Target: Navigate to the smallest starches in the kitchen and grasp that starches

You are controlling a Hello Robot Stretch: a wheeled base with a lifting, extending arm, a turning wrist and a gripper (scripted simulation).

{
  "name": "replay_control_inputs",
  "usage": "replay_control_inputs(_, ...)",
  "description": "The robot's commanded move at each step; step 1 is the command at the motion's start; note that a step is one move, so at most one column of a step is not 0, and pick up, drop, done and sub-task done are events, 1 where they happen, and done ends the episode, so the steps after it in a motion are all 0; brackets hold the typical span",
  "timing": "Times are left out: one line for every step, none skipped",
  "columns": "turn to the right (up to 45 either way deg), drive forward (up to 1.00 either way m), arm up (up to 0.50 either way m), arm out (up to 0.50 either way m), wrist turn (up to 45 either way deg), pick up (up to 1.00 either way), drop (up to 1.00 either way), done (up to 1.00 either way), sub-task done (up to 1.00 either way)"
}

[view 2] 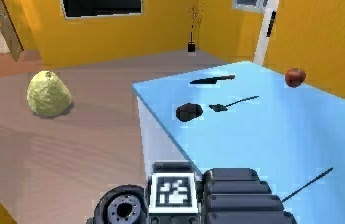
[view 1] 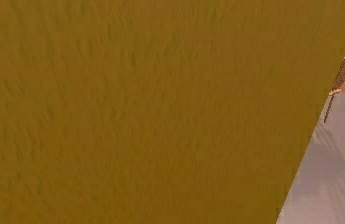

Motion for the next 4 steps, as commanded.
replay_control_inputs(0.0, 0.0, 0.0, 0.4, 0.0, 0.0, 0.0, 0.0, 0.0)
replay_control_inputs(0.0, 0.0, 0.0, 0.0, 45.0, 0.0, 0.0, 0.0, 0.0)
replay_control_inputs(0.0, 0.0, 0.0, 0.0, 45.0, 0.0, 0.0, 0.0, 0.0)
replay_control_inputs(0.0, 0.0, 0.0, 0.0, 45.0, 0.0, 0.0, 0.0, 0.0)
